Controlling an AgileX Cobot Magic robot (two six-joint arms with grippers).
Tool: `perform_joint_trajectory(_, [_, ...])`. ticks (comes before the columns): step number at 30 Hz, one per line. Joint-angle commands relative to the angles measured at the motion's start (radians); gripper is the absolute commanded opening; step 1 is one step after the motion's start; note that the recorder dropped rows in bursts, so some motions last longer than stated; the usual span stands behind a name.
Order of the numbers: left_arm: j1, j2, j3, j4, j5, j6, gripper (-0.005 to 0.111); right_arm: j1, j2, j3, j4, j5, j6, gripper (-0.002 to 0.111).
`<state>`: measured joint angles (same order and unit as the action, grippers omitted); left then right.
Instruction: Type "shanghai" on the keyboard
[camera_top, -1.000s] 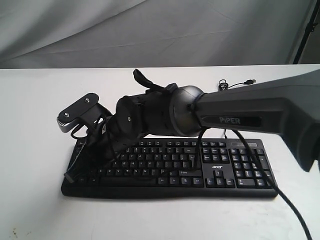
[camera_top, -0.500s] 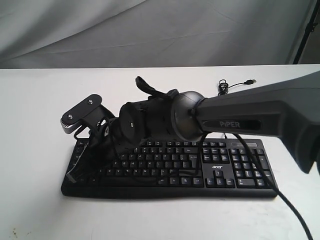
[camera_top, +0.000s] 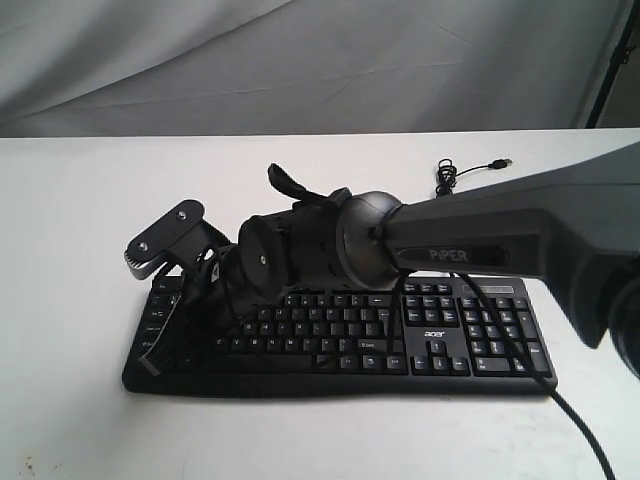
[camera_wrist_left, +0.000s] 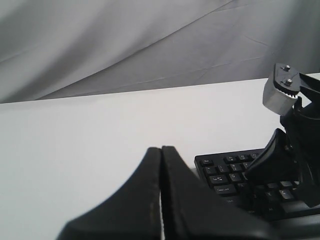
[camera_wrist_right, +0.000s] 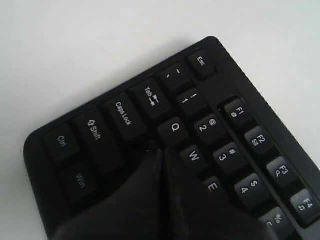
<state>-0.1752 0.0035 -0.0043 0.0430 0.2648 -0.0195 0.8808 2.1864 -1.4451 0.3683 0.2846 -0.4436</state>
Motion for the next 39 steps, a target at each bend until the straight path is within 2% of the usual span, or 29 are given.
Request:
perform_joint_trajectory(1, [-0.004,-0.003,0.004,0.005,-0.006,-0.003,0.000,0.003,0.000,0.006,-0.010,-0.005,-0.001,0.000])
perform_joint_trajectory(23, [-0.004,-0.003,0.004,0.005,-0.006,-0.003,0.000,0.001,0.037,0.006,-0.018,0.017,-0.001,0.000])
perform_joint_trajectory(28, [-0.004,-0.003,0.004,0.005,-0.006,-0.003,0.000,-0.006,-0.017,0.006,-0.072,0.007,0.009,0.000])
perform_joint_trajectory(34, [-0.004,-0.003,0.004,0.005,-0.006,-0.003,0.000,-0.040,-0.103,0.006,-0.089,0.105,0.009,0.000])
perform_joint_trajectory(39, [-0.004,-0.003,0.004,0.005,-0.006,-0.003,0.000,-0.071,-0.193,0.114,-0.089,0.110,0.033,0.000])
